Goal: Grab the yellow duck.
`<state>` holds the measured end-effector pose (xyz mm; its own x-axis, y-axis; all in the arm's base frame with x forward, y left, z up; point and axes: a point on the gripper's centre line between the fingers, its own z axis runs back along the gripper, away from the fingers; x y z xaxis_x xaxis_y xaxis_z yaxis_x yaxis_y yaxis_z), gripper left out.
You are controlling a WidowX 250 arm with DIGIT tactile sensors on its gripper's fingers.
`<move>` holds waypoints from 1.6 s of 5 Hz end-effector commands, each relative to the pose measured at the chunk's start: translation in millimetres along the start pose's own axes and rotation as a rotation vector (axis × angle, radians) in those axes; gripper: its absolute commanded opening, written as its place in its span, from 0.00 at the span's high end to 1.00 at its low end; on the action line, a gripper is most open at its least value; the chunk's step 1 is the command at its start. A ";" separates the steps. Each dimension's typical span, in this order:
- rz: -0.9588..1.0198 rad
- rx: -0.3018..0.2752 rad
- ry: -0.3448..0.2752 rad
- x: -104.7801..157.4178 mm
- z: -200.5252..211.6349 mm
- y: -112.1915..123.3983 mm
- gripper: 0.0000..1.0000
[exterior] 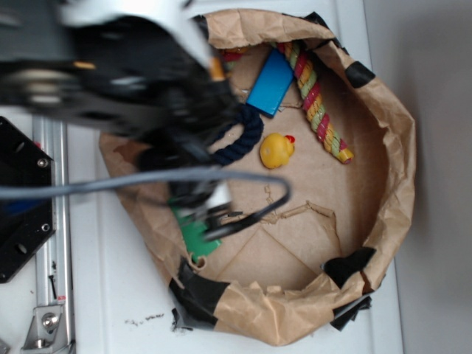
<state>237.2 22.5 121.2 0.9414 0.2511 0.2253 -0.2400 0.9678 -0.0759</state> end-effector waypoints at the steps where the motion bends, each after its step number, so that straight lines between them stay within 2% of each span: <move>1: -0.171 0.005 0.041 39.1 -68.0 -7.2 0.00; 2: -0.300 0.005 0.092 55.2 -92.9 -15.6 0.00; 3: -0.333 -0.043 0.193 48.1 -107.5 -16.1 1.00; 4: -0.349 -0.036 0.248 37.1 -112.3 -15.1 1.00; 5: -0.354 -0.011 0.262 27.9 -100.8 -15.3 1.00; 6: -0.291 -0.011 0.220 36.1 -61.0 -18.2 1.00; 7: -0.138 -0.013 0.145 49.0 -12.6 -17.2 1.00; 8: -0.095 0.005 0.129 60.3 21.4 -22.5 1.00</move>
<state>289.7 19.9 134.0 0.9884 0.1511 0.0175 -0.1499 0.9872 -0.0552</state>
